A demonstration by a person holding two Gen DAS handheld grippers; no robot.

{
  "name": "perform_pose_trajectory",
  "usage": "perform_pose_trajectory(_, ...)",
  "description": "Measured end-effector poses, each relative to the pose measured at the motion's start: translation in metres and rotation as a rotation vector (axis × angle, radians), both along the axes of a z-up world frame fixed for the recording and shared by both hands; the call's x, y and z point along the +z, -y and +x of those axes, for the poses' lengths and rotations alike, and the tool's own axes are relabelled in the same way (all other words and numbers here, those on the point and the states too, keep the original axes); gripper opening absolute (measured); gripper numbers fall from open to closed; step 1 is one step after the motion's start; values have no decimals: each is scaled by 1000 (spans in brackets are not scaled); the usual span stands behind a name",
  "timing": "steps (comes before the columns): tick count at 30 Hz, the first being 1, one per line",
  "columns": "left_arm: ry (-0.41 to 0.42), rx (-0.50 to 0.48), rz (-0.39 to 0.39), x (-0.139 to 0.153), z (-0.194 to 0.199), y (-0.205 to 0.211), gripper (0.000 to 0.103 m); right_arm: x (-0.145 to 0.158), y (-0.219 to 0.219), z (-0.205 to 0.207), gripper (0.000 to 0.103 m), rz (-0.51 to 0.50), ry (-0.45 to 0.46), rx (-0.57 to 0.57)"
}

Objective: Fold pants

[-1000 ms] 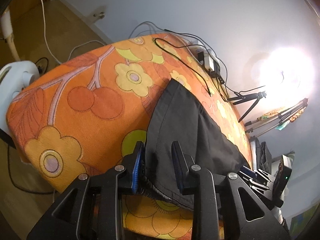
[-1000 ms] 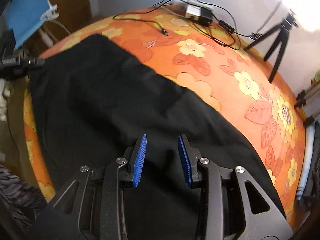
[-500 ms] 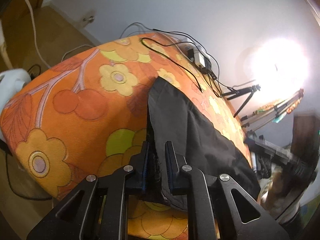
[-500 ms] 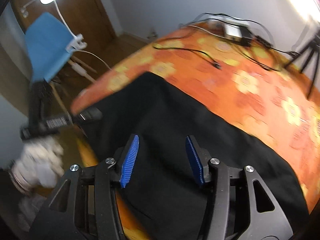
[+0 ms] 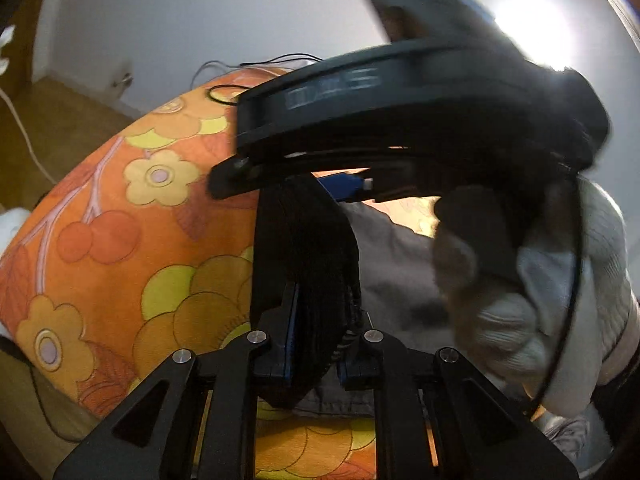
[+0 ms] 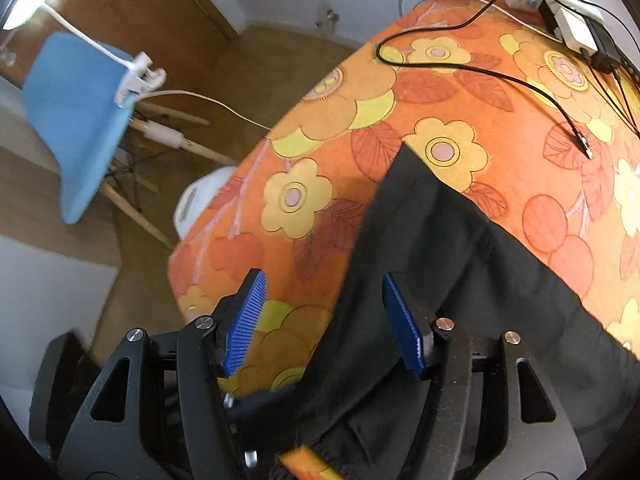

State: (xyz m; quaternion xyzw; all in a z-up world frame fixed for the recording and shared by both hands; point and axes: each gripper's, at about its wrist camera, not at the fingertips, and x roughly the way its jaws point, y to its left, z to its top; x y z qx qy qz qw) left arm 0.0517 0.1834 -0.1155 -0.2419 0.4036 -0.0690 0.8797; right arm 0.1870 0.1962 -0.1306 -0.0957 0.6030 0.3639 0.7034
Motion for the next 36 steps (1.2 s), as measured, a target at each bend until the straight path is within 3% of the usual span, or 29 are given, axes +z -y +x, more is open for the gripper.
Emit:
perform_pose_trajectory(3,3,-11,2,0,0,2,13,-9,2,2,63,-32,-15,3)
perform_pose_trajectory(7,-4,-2,15,1,0,1,15,-22,10,2,24,-90,-12,-3)
perform_pose_trajectory(9,1,1,49,3,-2,4,22,-23,16,5,16,-75,-20,-14)
perform_pose_trajectory(11,-8,16,100,6,-6,8,49,-23,24,6,10,-46,-44,-31)
perform_pose_trajectory(14,-39,36,154,4,-11,12,58,-19,31,7,9,-17,-46,-48)
perform_pose_trajectory(21,-64,18,100,-7,-4,16,57,-14,38,10,8,24,-54,-63)
perform_pose_trajectory(25,5,7,97,1,0,14,29,-15,35,11,8,28,-67,-60)
perform_pose_trajectory(27,28,-14,122,5,-1,20,25,-15,34,12,10,20,-63,-62)
perform_pose_trajectory(28,35,-27,132,6,-2,24,24,-15,35,12,20,14,-60,-61)
perform_pose_trajectory(29,39,-40,142,7,-3,26,22,-14,35,13,38,3,-49,-66)
perform_pose_trajectory(31,44,-60,155,7,-4,32,21,-10,37,15,54,0,-30,-75)
perform_pose_trajectory(36,47,-81,155,10,-2,42,20,-10,37,24,54,-1,-48,-78)
